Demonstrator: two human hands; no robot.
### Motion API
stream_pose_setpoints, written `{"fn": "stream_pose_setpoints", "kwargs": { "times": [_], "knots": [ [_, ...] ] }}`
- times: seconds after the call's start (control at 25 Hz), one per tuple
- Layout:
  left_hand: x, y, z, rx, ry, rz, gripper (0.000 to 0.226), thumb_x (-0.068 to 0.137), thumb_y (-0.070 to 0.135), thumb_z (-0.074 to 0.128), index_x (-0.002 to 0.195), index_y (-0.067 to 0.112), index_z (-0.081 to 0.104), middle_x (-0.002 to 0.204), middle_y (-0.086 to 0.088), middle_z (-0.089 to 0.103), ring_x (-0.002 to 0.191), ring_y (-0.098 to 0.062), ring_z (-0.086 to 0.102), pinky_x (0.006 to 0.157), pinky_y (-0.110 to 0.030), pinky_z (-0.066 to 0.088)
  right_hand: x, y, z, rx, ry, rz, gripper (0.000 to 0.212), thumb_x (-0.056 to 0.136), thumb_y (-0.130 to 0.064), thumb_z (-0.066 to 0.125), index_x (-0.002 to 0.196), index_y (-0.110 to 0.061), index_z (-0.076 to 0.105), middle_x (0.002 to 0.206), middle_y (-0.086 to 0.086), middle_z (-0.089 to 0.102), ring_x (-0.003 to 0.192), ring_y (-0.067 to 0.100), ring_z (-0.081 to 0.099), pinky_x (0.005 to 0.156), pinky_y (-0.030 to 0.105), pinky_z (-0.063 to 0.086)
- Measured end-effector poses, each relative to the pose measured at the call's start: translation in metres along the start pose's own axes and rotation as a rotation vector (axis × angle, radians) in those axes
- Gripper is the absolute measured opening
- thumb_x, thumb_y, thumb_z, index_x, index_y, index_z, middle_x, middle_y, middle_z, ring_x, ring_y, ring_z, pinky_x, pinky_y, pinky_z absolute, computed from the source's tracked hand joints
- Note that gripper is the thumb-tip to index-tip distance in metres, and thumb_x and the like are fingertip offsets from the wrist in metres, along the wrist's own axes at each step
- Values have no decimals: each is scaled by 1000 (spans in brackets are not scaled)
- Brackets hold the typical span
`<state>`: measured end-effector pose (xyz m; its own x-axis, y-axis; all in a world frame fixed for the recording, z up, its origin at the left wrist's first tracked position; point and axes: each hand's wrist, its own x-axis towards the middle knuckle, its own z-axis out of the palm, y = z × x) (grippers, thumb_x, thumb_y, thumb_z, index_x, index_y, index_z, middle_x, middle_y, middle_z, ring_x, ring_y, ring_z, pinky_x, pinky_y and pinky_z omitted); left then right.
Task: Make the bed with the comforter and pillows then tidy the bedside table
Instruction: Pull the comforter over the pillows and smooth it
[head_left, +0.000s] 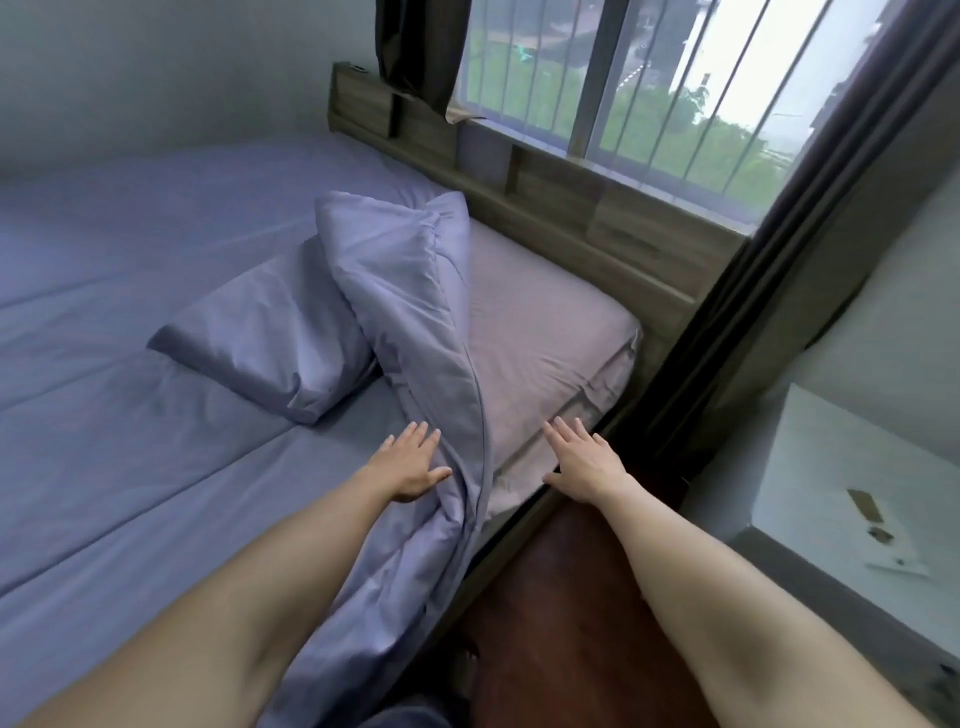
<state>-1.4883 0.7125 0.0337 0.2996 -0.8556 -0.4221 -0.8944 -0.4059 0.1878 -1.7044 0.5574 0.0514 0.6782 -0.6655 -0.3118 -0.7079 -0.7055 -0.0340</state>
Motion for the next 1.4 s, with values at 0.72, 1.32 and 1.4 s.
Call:
{"fn": "stream_pose_setpoints", "kwargs": {
  "times": [0.72, 1.32, 1.4],
  "knots": [
    [214, -35, -106, -197, 234, -473, 86, 94, 60, 35, 154, 13, -4, 161, -13, -13, 149, -23, -10, 122, -41, 4, 370, 13, -122, -188, 41, -487, 84, 93, -41, 57, 155, -22, 4, 164, 2, 1, 150, 28, 2, 120, 45, 18],
    [318, 9, -107, -351, 254, -1107, 125, 69, 79, 55, 153, 9, -5, 158, -22, -14, 147, -35, -16, 119, -48, -8, 610, -49, -185, -435, 117, -1023, 96, 84, -39, 70, 155, -23, 6, 163, 1, 4, 150, 31, 4, 119, 47, 19],
    [323, 15, -108, -336, 257, -1153, 126, 68, 77, 59, 153, 9, -3, 158, -23, -14, 147, -36, -15, 120, -49, -7, 624, -62, -187, -463, 117, -1069, 101, 83, -39, 71, 155, -23, 2, 163, 2, 0, 150, 31, 3, 118, 48, 17]
  ]
}}
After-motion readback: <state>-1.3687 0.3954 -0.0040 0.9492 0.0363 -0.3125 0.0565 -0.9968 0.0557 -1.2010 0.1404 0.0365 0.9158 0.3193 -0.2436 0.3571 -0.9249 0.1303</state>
